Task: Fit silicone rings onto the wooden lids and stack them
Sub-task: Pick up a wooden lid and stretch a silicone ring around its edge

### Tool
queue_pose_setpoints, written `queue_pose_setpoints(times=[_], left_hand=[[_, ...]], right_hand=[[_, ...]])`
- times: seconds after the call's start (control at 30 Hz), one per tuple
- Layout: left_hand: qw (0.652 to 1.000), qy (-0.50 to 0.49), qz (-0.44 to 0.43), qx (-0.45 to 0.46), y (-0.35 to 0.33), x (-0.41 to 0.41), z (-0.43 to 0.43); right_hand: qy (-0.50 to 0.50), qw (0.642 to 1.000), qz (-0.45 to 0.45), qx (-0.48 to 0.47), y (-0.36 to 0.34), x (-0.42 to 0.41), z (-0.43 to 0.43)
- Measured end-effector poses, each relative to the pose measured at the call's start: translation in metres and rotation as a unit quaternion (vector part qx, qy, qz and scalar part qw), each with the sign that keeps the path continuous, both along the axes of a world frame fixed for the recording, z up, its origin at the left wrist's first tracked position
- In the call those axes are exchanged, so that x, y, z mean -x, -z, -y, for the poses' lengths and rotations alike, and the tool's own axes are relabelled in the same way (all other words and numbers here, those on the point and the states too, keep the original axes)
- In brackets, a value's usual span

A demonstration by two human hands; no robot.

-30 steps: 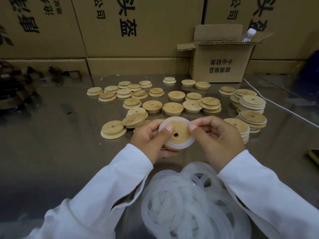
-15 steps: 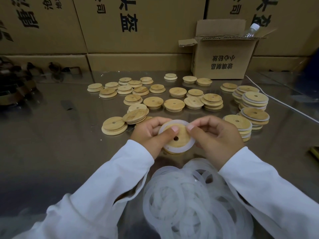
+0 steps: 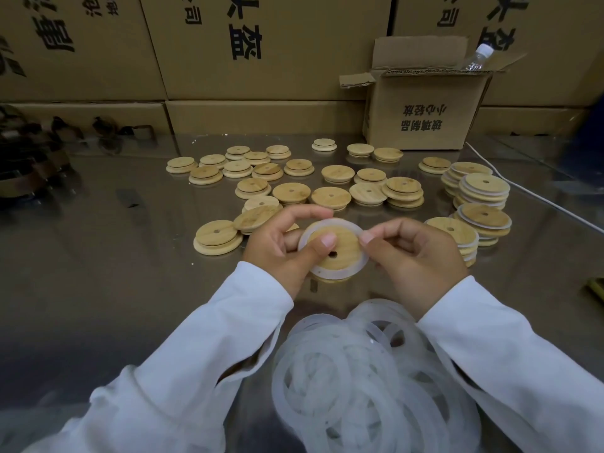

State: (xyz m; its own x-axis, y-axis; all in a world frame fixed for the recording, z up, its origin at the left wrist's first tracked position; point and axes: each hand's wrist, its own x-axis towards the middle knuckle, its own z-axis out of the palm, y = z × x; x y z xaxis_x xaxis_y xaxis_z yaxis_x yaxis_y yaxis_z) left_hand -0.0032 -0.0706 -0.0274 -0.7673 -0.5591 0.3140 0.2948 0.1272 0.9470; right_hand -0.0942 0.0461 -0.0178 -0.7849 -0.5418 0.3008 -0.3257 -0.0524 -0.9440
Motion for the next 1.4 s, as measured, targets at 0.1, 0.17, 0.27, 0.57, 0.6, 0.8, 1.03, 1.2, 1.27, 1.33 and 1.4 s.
queue_pose_setpoints(times=[0.1, 0.17, 0.27, 0.57, 0.6, 0.8, 1.03, 1.2, 1.27, 1.33, 1.4], left_hand=[[1.0, 0.001, -0.002, -0.012, 0.0, -0.001, 0.001], [1.0, 0.006, -0.006, -0.027, -0.001, -0.001, 0.002], [0.998, 0.014, -0.015, -0.06, -0.001, 0.0, 0.004], [0.999, -0.003, 0.007, -0.038, 0.0, 0.0, 0.004], [0.999, -0.011, 0.008, -0.033, 0.0, 0.001, 0.004], [0.996, -0.053, 0.007, -0.074, 0.002, 0.004, 0.002], [0.997, -0.034, 0.062, -0.025, 0.002, 0.003, 0.004], [0.994, -0.029, 0.088, 0.048, 0.005, 0.001, 0.004], [0.994, -0.032, 0.081, 0.061, 0.005, 0.001, 0.005], [0.995, -0.037, 0.071, 0.064, 0.004, 0.001, 0.005], [0.995, -0.048, 0.059, 0.062, 0.004, 0.001, 0.005]], right_hand=[[-0.013, 1.0, -0.006, -0.002, -0.002, 0.001, -0.001], [-0.021, 1.0, -0.012, -0.009, -0.003, 0.002, -0.003], [-0.031, 0.999, -0.019, -0.026, -0.004, 0.003, -0.004], [-0.032, 0.999, 0.029, -0.011, 0.0, 0.001, -0.004], [-0.028, 0.999, 0.034, -0.008, 0.001, 0.0, -0.003], [0.019, 1.0, 0.018, -0.016, 0.012, -0.007, 0.003], [0.055, 0.996, -0.037, -0.064, 0.011, 0.004, -0.001], [0.036, 0.969, -0.188, -0.156, 0.005, 0.004, -0.005], [0.036, 0.965, -0.207, -0.156, 0.004, 0.003, -0.005], [0.04, 0.969, -0.203, -0.137, 0.004, 0.003, -0.006], [0.038, 0.972, -0.199, -0.121, 0.004, 0.003, -0.006]])
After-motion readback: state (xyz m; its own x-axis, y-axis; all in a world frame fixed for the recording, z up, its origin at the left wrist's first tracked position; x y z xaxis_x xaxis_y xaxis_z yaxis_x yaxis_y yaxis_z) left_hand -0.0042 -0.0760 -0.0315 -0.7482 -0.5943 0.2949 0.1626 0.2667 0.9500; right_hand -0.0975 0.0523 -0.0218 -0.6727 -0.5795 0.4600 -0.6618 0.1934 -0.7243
